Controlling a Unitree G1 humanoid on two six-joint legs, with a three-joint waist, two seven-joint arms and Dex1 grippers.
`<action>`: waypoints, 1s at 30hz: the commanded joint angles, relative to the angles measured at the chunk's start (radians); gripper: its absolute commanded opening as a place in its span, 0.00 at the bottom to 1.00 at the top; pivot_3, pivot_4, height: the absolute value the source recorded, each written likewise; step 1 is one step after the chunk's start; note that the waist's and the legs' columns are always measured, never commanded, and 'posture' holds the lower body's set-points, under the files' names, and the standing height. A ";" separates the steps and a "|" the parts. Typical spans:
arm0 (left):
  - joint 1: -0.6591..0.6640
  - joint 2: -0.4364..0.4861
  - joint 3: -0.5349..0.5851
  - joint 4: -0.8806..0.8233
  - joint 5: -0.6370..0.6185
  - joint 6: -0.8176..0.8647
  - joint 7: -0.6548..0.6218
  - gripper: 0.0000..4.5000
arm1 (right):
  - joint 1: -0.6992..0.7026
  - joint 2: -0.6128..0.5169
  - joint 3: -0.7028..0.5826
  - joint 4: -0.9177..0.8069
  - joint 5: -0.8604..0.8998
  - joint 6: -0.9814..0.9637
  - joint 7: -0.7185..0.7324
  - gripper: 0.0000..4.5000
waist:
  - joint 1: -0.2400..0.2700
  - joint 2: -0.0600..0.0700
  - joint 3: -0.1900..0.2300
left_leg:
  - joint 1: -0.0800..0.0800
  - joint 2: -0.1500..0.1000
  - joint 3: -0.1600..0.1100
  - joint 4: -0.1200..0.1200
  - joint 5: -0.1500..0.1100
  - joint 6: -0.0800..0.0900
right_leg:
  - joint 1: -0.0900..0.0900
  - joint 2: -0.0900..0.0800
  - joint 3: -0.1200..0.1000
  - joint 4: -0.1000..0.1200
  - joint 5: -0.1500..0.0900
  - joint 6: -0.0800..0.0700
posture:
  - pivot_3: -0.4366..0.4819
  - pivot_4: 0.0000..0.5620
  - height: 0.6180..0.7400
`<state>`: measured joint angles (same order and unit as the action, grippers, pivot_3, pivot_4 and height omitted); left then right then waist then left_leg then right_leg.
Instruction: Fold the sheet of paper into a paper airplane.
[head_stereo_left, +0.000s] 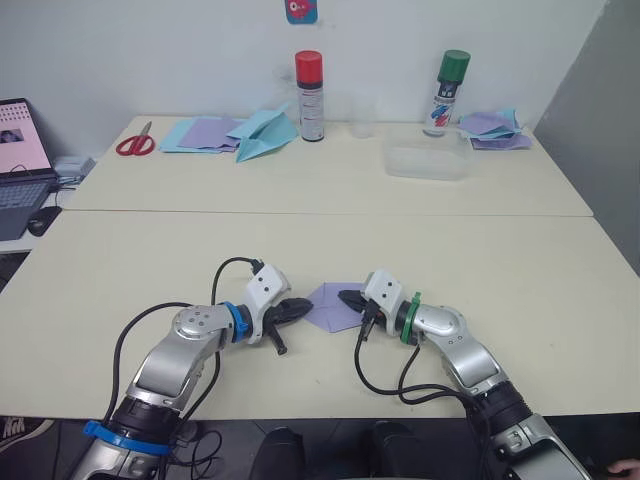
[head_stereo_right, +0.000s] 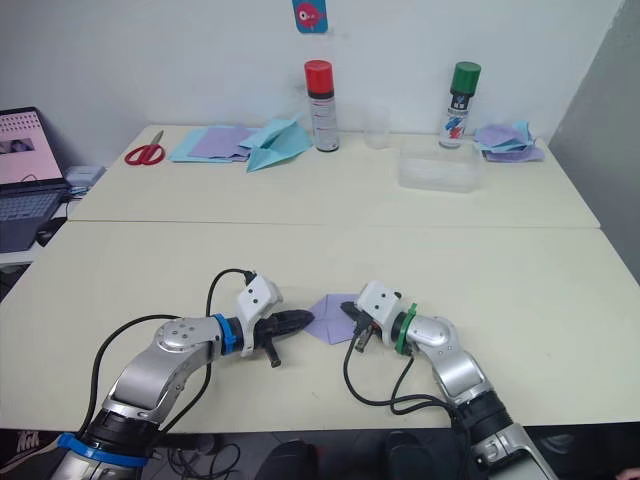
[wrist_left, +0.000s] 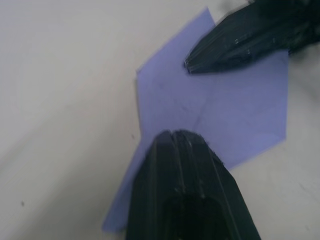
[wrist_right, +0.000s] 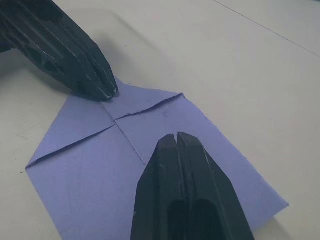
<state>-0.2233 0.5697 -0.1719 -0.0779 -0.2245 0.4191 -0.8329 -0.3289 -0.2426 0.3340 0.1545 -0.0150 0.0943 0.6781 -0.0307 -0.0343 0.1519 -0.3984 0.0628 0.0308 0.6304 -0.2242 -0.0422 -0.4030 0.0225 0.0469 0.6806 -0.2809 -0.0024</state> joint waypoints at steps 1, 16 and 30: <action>0.005 0.004 -0.030 0.061 0.043 -0.017 -0.006 0.00 | 0.027 -0.014 -0.010 -0.020 0.016 0.001 0.019 0.00 | 0.000 0.000 0.000 | 0.000 0.000 0.000 0.000 0.000 0.000 | 0.000 0.000 0.000 0.000 0.000 0.000 | 0.48 0.27 1.00; -0.006 -0.014 -0.022 0.115 0.034 -0.053 -0.036 0.00 | -0.039 -0.174 -0.200 -0.268 0.328 0.521 0.142 0.72 | 0.001 0.002 0.001 | -0.001 0.000 0.001 -0.001 0.000 0.000 | -0.001 0.001 -0.002 0.001 0.000 0.000 | 0.48 0.27 1.00; 0.002 -0.029 -0.017 0.118 0.040 -0.054 -0.019 0.00 | -0.238 -0.059 -0.167 -0.016 0.416 0.732 0.176 0.60 | 0.003 0.002 0.001 | -0.002 -0.001 0.001 -0.001 0.000 0.000 | -0.001 0.000 0.000 -0.001 -0.001 0.001 | 0.48 0.27 1.00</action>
<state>-0.2456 0.5349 -0.1682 0.0014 -0.2198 0.3409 -0.8645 -0.5429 -0.2963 0.1667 0.1543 0.3770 0.8251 0.8222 -0.0279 -0.0321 0.1533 -0.4007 0.0619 0.0317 0.6298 -0.2242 -0.0421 -0.4041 0.0226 0.0463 0.6799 -0.2815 -0.0017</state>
